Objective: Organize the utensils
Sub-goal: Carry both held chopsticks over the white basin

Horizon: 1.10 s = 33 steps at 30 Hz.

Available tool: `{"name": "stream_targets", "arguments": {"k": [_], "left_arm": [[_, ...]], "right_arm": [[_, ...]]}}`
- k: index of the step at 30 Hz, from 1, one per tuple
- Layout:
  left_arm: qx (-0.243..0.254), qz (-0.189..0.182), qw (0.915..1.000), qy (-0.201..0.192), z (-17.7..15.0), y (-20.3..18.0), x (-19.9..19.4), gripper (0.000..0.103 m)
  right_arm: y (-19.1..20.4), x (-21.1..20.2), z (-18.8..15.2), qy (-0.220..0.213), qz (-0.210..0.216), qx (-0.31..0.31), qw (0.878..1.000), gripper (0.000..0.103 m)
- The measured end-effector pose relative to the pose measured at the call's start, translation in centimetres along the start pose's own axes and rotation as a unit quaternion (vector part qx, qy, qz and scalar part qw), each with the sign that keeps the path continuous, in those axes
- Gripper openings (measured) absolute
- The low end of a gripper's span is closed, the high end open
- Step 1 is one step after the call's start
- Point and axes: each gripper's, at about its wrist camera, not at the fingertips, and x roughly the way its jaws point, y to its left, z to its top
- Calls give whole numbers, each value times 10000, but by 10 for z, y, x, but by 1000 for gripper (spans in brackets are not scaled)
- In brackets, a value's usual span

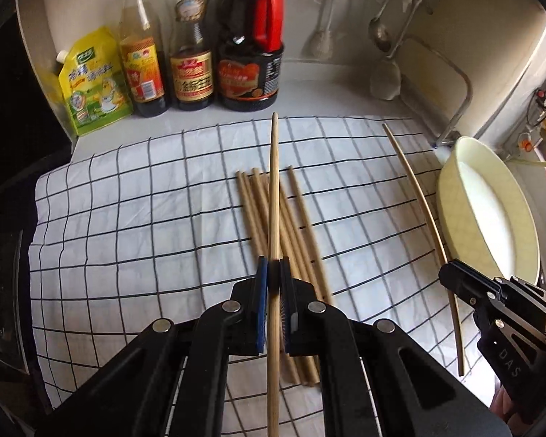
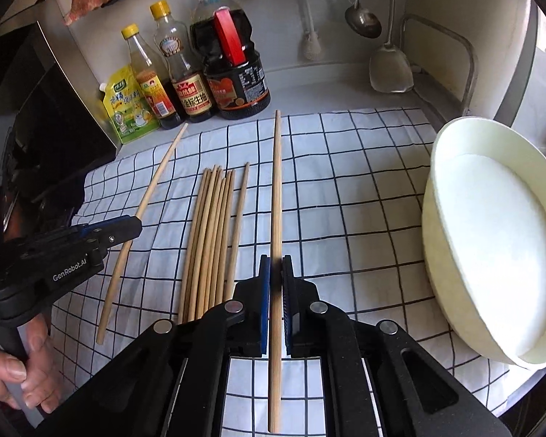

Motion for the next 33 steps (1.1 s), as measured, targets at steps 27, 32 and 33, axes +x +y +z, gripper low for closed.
{"name": "stream_targets", "arguments": {"k": [27, 32, 33], "left_arm": [[2178, -1344, 9667, -70, 63, -262, 20, 7], [2206, -1353, 9656, 258, 72, -282, 48, 7], [2219, -1343, 9653, 311, 74, -285, 52, 7]], "right_arm": [[-224, -69, 2, -455, -1075, 1680, 9789, 6], [-239, -49, 4, -247, -1049, 1763, 9784, 6], [-242, -45, 4, -212, -1055, 1778, 9782, 6]]}}
